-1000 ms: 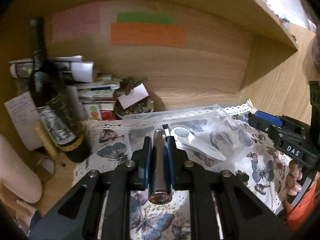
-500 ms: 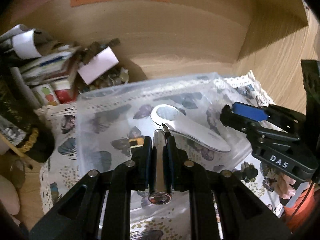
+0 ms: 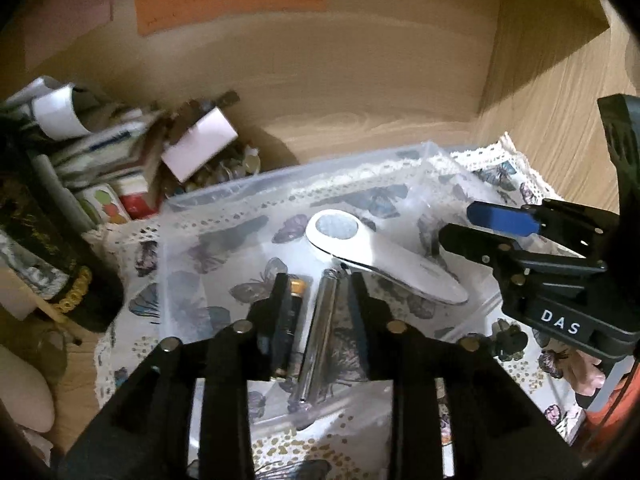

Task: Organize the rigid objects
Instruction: 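Lower the rod and clip into the clear box and open both tools, then grasp the white plug adapter with the left tool while the right tool grasps another black clip, then place the adapter and clip into the clear box and open both tools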

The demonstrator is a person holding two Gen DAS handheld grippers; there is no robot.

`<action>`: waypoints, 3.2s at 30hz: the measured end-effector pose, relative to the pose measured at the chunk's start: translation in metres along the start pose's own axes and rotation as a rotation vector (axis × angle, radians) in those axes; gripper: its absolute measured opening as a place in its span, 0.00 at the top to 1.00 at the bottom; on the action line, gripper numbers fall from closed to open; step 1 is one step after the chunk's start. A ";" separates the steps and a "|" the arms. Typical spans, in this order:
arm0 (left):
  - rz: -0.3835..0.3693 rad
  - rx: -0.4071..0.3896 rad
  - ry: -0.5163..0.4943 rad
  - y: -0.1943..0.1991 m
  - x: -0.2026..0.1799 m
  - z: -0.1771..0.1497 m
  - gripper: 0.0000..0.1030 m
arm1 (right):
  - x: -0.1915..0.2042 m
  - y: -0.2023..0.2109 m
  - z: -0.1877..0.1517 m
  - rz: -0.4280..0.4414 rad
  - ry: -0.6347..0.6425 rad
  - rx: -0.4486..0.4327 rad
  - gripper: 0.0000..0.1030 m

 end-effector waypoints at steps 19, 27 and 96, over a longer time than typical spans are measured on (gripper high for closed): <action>0.070 -0.146 0.011 0.084 0.003 -0.034 0.03 | -0.005 0.080 -0.024 -0.054 -0.006 -0.120 0.28; 0.026 -0.037 0.025 0.068 0.000 -0.075 0.03 | -0.015 0.078 -0.059 -0.076 -0.044 -0.051 0.24; 0.049 -0.216 0.049 0.077 0.020 0.001 0.55 | 0.002 0.089 0.019 0.027 -0.007 -0.206 0.79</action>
Point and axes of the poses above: each gripper's, at about its wrist camera, not at the fingertips, and y roughly against the way its jaws point, x to its left, z to its top, the point moved 2 cm from there along -y, roughly the way its jaws point, and after that the axes turned 1 degree about -x, right-handed, at the moved point
